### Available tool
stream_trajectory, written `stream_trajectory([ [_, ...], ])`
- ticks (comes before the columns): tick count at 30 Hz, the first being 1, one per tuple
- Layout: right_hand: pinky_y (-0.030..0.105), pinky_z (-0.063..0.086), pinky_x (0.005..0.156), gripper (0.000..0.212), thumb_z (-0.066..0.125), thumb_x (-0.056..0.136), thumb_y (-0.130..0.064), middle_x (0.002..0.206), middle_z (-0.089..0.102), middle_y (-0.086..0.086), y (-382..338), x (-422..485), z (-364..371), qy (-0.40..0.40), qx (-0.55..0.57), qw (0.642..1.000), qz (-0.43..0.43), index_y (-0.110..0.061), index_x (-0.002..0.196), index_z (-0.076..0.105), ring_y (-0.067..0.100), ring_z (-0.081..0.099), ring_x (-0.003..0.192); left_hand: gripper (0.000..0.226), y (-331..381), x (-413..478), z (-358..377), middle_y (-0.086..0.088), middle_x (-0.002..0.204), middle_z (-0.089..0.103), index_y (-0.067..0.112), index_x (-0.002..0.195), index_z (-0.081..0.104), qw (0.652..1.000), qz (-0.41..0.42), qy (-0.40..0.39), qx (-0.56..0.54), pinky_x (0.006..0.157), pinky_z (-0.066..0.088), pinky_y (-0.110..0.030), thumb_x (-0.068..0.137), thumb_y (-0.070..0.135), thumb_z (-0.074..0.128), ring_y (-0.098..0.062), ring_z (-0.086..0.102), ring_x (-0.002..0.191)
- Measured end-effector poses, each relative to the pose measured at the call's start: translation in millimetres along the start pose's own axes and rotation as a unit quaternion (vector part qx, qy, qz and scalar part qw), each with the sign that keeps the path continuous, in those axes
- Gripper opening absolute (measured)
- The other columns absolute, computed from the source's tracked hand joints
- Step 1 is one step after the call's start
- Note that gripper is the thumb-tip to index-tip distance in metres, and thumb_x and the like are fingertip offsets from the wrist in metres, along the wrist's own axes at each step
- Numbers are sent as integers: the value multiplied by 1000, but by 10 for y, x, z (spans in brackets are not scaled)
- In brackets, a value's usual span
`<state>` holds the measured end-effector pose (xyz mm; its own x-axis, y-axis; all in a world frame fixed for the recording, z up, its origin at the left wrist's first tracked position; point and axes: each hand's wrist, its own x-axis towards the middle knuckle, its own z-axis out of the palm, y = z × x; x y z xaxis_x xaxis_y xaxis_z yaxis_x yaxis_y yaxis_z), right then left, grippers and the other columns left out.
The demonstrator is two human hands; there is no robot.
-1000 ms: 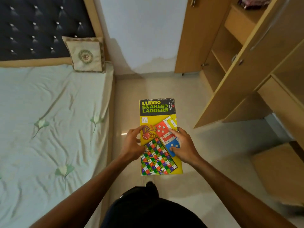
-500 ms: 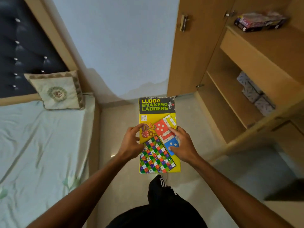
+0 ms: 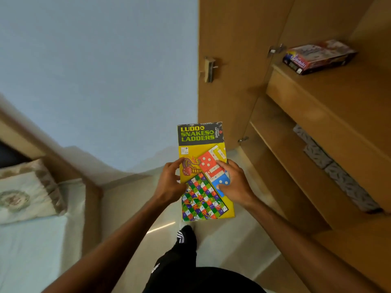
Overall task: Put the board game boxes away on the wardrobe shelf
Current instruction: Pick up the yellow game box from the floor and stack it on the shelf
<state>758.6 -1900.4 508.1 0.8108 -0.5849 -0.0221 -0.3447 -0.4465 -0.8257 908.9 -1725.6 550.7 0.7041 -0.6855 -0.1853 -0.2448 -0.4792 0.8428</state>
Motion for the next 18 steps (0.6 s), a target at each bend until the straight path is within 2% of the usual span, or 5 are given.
stream_trajectory([
  [3,41,58,89,75,77,72,-1,130,48,3,162,573,-373,49,9,998,32,-21,137,48,21,53,120,82,318,886,194,-6,137,41,22,144,39,998,35,-41,14,56,51,-19,75,7,79,-19,57,103],
  [6,42,57,92,76,79,71,-2,131,48,2,291,1000,-804,105,12,992,71,-24,137,48,21,54,122,79,747,1677,412,-7,132,45,19,141,44,990,94,-98,29,66,50,-18,73,7,81,-20,59,99],
  [9,43,56,92,75,79,72,1,132,48,2,391,1343,-1280,171,33,979,101,-23,137,49,20,54,122,76,1227,2406,683,-1,127,44,20,138,47,975,147,-164,29,62,47,-9,71,6,80,-17,59,97],
  [14,42,53,96,73,76,74,5,134,50,5,546,1773,-2051,264,42,951,156,-14,138,47,22,53,123,71,2063,3289,1238,0,117,51,9,132,51,943,218,-251,0,57,50,-10,69,-12,74,-16,59,94],
  [18,42,51,99,70,76,74,2,135,51,6,810,2180,-2627,311,18,936,165,-12,136,48,22,54,121,59,2648,3812,1666,18,98,57,7,118,58,915,260,-306,-32,70,54,-11,64,-11,73,9,62,81],
])
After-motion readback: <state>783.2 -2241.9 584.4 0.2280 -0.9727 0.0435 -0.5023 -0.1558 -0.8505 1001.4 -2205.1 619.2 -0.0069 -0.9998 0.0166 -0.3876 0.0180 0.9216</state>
